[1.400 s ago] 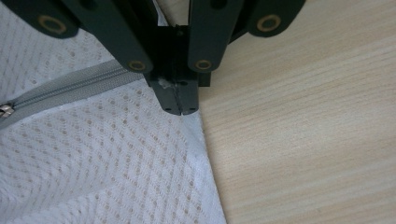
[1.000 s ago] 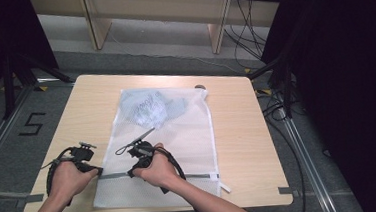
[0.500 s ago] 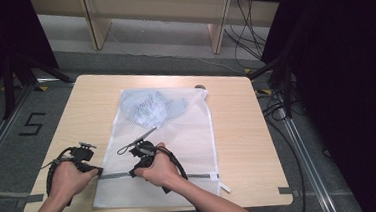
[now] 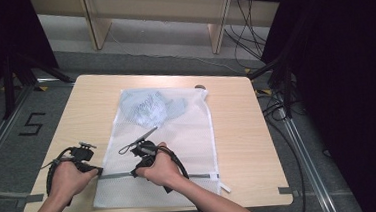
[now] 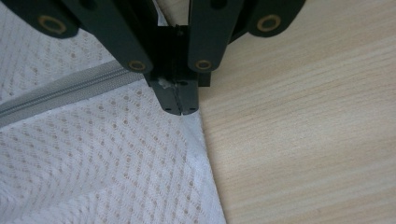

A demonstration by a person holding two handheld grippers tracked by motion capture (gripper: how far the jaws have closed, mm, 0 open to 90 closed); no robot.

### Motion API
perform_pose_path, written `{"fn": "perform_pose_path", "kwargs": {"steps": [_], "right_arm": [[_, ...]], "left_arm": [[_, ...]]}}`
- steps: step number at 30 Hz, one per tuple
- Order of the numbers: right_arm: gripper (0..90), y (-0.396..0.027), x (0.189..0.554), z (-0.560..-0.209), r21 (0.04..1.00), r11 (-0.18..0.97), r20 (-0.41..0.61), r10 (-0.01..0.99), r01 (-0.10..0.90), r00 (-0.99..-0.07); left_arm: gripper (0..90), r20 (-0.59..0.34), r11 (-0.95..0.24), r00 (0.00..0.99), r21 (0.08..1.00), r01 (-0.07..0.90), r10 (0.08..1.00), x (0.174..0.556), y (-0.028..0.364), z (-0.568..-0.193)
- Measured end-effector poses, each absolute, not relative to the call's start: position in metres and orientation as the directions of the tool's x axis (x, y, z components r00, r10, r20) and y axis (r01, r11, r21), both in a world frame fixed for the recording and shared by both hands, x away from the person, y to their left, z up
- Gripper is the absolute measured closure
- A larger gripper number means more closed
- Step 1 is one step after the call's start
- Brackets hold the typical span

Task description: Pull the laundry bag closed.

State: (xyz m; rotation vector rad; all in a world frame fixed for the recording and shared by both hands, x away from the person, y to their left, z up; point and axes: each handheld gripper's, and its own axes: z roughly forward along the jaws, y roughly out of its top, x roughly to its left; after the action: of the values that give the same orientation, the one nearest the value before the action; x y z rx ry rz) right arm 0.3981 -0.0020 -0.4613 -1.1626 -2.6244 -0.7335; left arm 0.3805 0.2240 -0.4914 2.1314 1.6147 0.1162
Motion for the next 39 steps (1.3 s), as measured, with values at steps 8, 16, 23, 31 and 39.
{"fn": "perform_pose_path", "kwargs": {"steps": [8,16,23,31,39], "right_arm": [[87.1,-0.005,0.398,-0.463,0.356,0.570,0.350,0.654,0.741,-0.671],[87.1,-0.009,0.398,-0.460,0.343,0.563,0.355,0.663,0.752,-0.658],[87.1,-0.012,0.397,-0.461,0.342,0.554,0.356,0.671,0.759,-0.650],[87.1,-0.016,0.397,-0.460,0.333,0.559,0.350,0.674,0.759,-0.650],[87.1,-0.019,0.397,-0.461,0.328,0.556,0.354,0.677,0.764,-0.645]], "left_arm": [[89.9,-0.205,-0.205,0.307,0.407,0.890,0.929,0.381,0.224,-0.491],[89.9,-0.205,-0.204,0.307,0.407,0.890,0.929,0.381,0.224,-0.491],[89.9,-0.205,-0.204,0.307,0.407,0.890,0.929,0.380,0.224,-0.491],[89.9,-0.205,-0.204,0.307,0.407,0.890,0.929,0.380,0.224,-0.491],[89.9,-0.205,-0.204,0.307,0.408,0.890,0.930,0.380,0.224,-0.492]]}}
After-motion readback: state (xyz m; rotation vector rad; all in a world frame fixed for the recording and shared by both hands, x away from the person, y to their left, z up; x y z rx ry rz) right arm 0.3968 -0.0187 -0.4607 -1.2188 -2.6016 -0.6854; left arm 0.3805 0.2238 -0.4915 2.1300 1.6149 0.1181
